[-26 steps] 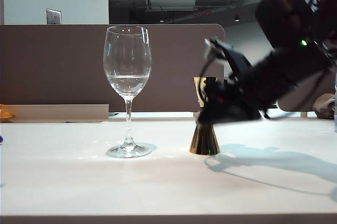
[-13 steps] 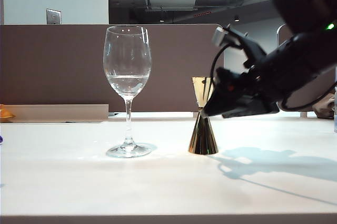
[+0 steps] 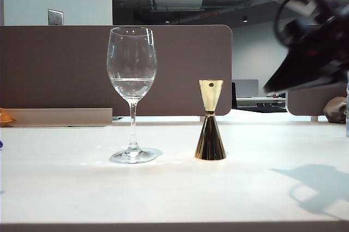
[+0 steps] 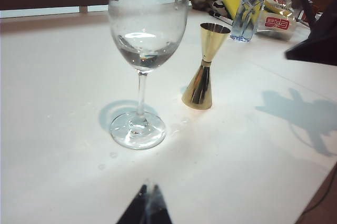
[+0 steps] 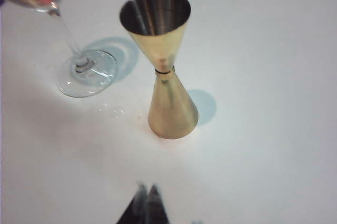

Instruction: Pick up the jigger and pour the water inside into the glass.

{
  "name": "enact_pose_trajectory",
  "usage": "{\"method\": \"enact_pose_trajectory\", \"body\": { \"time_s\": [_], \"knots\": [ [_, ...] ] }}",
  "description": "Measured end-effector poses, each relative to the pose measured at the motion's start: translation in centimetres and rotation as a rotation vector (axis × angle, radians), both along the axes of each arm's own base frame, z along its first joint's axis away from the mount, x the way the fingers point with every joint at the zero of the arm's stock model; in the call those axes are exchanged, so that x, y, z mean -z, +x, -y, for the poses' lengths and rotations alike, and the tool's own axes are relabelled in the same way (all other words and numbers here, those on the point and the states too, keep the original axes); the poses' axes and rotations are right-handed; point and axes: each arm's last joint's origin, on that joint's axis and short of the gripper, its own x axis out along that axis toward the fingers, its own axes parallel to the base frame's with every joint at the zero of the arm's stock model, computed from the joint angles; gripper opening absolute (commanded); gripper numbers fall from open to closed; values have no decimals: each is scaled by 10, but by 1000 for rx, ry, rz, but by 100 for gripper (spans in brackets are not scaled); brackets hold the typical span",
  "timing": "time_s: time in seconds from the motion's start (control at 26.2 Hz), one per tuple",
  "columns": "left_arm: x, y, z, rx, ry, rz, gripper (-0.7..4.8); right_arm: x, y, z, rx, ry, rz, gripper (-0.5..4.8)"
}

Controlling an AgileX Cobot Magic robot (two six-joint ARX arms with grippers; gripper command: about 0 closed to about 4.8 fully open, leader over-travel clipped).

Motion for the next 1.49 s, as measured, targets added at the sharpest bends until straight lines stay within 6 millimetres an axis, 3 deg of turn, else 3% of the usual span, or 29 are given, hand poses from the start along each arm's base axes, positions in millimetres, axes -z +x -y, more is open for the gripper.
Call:
{"method": "enact_pose_trajectory", "body": {
  "time_s": [0.11, 0.27, 0.65, 0.88, 0.99, 1.34, 1.49],
  "knots": [
    [0, 0, 0, 0, 0, 0, -5, -9, -23, 12, 27, 48, 113, -5],
    [0, 0, 0, 0, 0, 0, -5, -10, -38, 23, 92, 66, 195, -5],
    [0, 0, 0, 0, 0, 0, -5, -4, -54, 48, 317, 91, 327, -5],
    [0, 0, 0, 0, 0, 0, -5, 2, -59, 69, 475, 93, 302, -4],
    [0, 0, 0, 0, 0, 0, -5, 12, -61, 81, 614, 181, 260, -5],
    [0, 0, 0, 0, 0, 0, -5, 46, -68, 83, 605, 173, 178, -5],
    [0, 0, 0, 0, 0, 0, -5, 50, -71, 83, 574, 115, 158, -5]
  ]
}}
